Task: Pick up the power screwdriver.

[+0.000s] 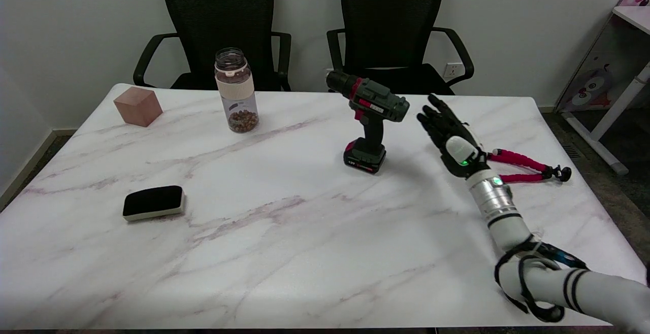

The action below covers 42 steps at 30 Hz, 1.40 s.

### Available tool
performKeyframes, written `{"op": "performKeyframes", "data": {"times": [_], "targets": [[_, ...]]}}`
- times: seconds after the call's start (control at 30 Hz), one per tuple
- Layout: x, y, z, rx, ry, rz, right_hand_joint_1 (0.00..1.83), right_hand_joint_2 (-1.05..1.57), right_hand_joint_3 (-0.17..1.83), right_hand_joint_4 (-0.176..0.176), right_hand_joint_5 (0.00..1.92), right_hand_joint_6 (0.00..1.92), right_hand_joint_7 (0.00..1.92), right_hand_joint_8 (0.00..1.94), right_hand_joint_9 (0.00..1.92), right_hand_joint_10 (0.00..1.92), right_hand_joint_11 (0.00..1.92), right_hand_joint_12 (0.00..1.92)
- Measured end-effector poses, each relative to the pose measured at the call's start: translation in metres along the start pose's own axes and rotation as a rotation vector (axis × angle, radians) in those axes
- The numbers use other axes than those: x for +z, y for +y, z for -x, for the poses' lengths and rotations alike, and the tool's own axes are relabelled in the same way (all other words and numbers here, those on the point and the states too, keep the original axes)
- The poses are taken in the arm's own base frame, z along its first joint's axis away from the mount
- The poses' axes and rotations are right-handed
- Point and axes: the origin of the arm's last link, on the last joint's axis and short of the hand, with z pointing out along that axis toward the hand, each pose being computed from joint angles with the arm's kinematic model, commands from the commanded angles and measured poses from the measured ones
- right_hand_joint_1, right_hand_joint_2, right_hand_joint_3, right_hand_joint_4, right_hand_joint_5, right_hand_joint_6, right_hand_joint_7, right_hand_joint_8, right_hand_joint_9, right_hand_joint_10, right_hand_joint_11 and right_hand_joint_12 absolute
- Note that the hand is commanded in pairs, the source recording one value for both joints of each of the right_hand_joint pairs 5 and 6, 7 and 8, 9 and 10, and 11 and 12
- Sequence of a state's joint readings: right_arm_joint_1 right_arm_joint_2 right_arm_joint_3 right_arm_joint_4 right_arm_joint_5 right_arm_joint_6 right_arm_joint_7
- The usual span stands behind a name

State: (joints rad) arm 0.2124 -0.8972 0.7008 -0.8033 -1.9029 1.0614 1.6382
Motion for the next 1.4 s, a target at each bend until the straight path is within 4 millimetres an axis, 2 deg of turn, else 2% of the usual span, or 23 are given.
{"op": "performKeyframes", "data": {"times": [0.17,0.4,0.63,1.03,1.4], "targets": [[0.023,0.009,0.018,0.033,-0.029,0.030,0.91,-0.49,0.68,0.132,0.17,0.17,0.17,0.17,0.29,0.29,0.15,0.15],[0.050,0.015,0.041,0.046,-0.076,0.062,0.91,-0.53,0.69,0.164,0.15,0.15,0.15,0.15,0.29,0.29,0.19,0.19],[0.069,0.019,0.059,0.042,-0.107,0.084,0.91,-0.57,0.70,0.176,0.15,0.15,0.15,0.15,0.27,0.27,0.20,0.20],[0.086,0.024,0.078,0.025,-0.139,0.113,0.91,-0.58,0.69,0.176,0.16,0.16,0.16,0.16,0.28,0.28,0.22,0.22],[0.092,0.026,0.085,0.016,-0.153,0.124,0.91,-0.56,0.64,0.176,0.16,0.16,0.16,0.16,0.30,0.30,0.29,0.29]]}}
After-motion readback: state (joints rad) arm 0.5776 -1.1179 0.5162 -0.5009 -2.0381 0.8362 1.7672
